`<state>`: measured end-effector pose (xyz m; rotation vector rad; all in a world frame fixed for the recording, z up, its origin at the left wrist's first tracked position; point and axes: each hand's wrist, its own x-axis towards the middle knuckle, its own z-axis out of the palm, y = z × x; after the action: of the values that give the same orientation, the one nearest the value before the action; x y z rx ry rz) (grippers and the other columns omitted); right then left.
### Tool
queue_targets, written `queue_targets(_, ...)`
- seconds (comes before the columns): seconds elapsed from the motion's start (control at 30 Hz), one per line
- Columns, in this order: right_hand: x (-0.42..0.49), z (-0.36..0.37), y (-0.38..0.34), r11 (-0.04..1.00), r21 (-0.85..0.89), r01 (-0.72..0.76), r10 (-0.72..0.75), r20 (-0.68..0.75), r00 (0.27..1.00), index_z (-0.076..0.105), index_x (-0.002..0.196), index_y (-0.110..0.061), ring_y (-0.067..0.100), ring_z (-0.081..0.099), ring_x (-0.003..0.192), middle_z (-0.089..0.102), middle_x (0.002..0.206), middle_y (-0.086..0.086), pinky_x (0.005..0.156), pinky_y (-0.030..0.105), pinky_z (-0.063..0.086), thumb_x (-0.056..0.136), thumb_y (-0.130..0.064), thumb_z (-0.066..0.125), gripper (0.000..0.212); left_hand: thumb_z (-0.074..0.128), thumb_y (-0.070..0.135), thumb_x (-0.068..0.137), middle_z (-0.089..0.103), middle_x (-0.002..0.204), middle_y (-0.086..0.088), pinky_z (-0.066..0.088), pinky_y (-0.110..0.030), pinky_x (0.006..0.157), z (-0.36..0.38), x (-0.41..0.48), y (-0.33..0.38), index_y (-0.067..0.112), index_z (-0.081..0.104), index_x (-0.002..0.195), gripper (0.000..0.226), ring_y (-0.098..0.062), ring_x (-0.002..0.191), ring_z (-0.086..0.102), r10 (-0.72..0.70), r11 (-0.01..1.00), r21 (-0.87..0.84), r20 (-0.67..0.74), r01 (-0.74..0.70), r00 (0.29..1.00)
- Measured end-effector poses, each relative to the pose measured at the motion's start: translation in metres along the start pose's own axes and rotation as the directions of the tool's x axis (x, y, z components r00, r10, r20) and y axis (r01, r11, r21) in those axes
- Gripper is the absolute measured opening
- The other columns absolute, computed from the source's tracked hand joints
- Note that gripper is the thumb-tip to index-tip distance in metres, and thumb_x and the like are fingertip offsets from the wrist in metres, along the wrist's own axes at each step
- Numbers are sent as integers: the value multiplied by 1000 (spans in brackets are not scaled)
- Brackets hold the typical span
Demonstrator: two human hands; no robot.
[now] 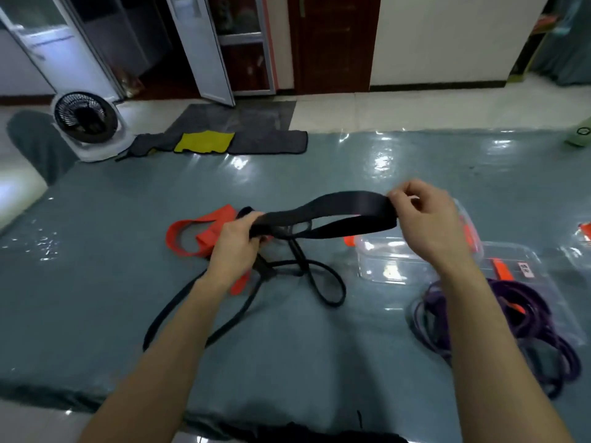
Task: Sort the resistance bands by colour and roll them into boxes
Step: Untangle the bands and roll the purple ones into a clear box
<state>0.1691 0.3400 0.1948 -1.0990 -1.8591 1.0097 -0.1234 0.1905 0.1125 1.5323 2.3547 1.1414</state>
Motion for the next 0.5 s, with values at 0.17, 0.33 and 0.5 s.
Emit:
queue_targets(0.17,-25,-3,25,998,-44,55,-48,143,989,74,117,-22,6,73,102,76,115,-6,85,8,50,102,-7,58,27,66,-3,80,80,125,-6,52,-22,102,-26,9,63,22,74,139,65,-24,119,71,124,938,300,177,-173,976)
queue_targets(0.33,-58,39,39,995,-39,95,-58,542,838,56,152,-25,2,58,135,63,147,-16,119,32,46,87,-65,78,79,77,17,89,79,114,-9,58,-50,87,0,-15,102,22,50,145,63,-35,106,72,23,844,464,471,-270,882)
queue_targets(0.5,-73,64,51,998,-25,49,-22,638,770,68,117,-31,13,71,105,76,111,-6,101,47,56,93,-53,78,34,81,17,87,76,97,7,60,-42,81,13,-35,97,25,50,128,52,-17,91,72,158,919,274,400,-282,903)
